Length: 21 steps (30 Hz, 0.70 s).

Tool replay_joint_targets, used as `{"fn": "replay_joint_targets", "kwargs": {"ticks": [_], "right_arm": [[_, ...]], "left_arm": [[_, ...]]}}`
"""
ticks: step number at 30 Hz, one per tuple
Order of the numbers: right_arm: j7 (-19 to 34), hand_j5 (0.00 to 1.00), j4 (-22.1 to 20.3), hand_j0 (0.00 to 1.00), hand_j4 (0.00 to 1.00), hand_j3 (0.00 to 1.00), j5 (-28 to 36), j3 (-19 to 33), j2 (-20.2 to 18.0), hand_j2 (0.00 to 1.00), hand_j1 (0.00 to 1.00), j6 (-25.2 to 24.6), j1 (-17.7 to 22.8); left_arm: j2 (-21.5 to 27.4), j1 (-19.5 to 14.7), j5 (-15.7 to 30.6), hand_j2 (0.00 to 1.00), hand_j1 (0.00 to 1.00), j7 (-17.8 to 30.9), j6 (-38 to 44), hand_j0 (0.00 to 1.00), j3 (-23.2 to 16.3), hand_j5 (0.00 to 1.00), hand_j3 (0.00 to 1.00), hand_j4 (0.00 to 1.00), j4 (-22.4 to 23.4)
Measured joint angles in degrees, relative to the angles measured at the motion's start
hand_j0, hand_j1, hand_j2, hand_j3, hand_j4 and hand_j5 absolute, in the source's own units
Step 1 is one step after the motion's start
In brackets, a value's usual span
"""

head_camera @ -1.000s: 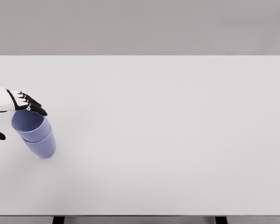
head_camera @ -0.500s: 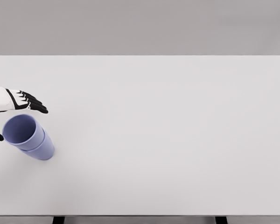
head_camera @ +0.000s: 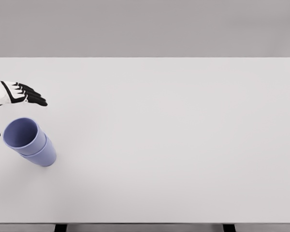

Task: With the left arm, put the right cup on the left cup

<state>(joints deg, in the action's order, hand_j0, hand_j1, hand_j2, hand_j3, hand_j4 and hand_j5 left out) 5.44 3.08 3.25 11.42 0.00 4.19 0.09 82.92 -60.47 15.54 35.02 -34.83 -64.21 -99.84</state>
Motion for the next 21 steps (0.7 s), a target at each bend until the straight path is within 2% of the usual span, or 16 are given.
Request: {"fn": "replay_joint_targets", "kwargs": {"ticks": [7, 12, 21], "right_arm": [[0.0, 1.00, 0.0, 1.00, 1.00, 1.00, 0.0, 0.0, 0.0, 1.00, 1.00, 0.0, 0.0], [0.0, 1.00, 0.0, 1.00, 1.00, 1.00, 0.0, 0.0, 0.0, 1.00, 1.00, 0.0, 0.0], [0.0, 1.00, 0.0, 1.00, 1.00, 1.00, 0.0, 0.0, 0.0, 1.00, 1.00, 0.0, 0.0]], "left_arm": [[-3.1, 0.0, -2.4, 1.00, 1.00, 0.0, -0.1, 1.00, 3.5, 1.00, 1.00, 1.00, 2.8], [-9.8, -1.0, -5.6, 1.00, 1.00, 0.0, -0.3, 1.00, 6.6, 1.00, 1.00, 1.00, 7.7], [-21.1, -1.1, -9.7, 1.00, 1.00, 0.0, -0.2, 1.00, 7.3, 1.00, 1.00, 1.00, 14.6]]}}
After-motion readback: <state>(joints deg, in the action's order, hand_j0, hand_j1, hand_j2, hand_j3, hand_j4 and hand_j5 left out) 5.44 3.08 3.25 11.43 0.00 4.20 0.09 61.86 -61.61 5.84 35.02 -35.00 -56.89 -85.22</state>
